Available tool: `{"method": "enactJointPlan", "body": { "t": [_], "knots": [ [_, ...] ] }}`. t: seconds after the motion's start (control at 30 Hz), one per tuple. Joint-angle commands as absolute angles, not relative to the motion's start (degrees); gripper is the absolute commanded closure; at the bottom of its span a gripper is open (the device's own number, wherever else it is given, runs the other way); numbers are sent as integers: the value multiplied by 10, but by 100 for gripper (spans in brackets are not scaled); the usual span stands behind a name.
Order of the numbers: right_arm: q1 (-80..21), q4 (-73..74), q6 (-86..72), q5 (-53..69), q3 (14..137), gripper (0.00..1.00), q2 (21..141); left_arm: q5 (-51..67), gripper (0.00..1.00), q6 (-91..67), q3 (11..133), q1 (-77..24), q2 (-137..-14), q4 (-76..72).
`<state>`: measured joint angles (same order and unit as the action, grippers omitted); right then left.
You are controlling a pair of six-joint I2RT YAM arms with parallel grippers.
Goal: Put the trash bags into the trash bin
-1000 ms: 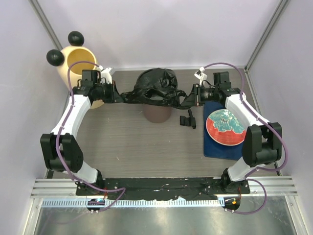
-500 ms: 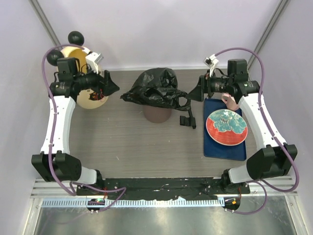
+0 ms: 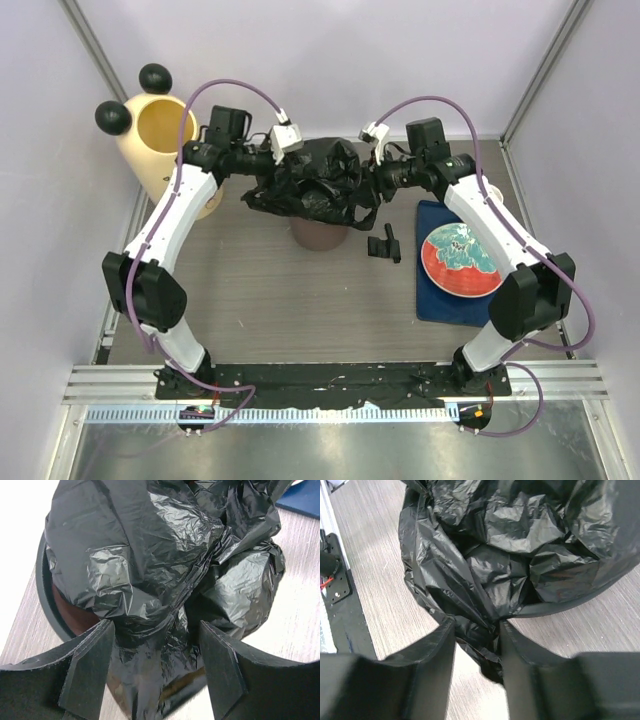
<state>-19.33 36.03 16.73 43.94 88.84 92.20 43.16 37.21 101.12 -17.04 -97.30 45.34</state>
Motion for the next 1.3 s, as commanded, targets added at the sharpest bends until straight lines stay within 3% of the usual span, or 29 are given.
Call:
{"method": "enactJointPlan", "body": {
  "t": [0.0,0.3,0.5,0.6,0.63,0.7,0.73,0.8,1.03,1.27],
  "knots": [
    [-197,324,175,403,918,63,911,398,29,406,1005,-193,-962,378],
    [-196,309,163,372,922,99,891,415,34,363,1003,-197,-949,323],
    [-190,288,143,366,918,99,882,400,38,327,1005,-198,-959,272],
    [-188,280,130,358,919,99,878,383,58,295,1010,-196,-966,237],
    [-188,280,127,352,920,99,877,384,70,290,1012,-194,-967,232],
    [-185,276,119,327,921,99,875,380,83,268,1010,-191,-967,222],
    [-183,273,114,318,920,99,875,372,93,258,1006,-187,-968,208],
    [-174,257,104,298,911,99,870,352,99,218,1009,-179,-977,202],
    [-156,186,51,202,883,99,869,266,100,150,1054,-153,-1028,206],
    [-153,152,2,182,889,99,915,214,100,116,1098,-148,-1089,257]
  ]
}}
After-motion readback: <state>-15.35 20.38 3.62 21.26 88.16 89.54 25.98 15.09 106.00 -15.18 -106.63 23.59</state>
